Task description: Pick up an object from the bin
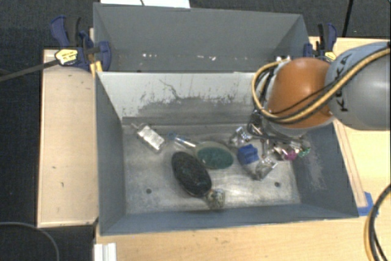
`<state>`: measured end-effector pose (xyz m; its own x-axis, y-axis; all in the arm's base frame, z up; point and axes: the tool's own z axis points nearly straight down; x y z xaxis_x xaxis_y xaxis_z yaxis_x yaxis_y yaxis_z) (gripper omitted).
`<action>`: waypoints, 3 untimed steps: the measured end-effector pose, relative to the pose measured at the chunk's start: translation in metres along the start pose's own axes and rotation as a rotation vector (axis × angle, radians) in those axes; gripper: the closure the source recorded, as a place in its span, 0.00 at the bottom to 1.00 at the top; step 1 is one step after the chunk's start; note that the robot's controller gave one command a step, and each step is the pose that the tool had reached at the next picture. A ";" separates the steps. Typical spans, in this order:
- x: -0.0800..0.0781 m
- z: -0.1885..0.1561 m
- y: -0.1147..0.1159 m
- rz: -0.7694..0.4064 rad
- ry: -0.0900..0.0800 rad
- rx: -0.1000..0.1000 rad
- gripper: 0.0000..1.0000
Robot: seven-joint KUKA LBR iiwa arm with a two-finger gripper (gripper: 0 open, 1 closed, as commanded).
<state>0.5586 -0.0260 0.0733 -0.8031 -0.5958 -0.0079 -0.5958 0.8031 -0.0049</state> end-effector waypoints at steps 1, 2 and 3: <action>-0.039 -0.005 0.026 -0.087 0.001 -0.004 0.00; -0.062 0.000 0.080 -0.176 0.001 -0.003 0.00; -0.057 0.001 0.148 -0.499 0.000 -0.003 0.00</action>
Offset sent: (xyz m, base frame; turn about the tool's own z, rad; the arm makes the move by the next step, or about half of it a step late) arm 0.0138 0.0417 0.0036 -0.0886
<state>0.5164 0.1265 0.0723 -0.4198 -0.9076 -0.0050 -0.9076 0.4198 -0.0057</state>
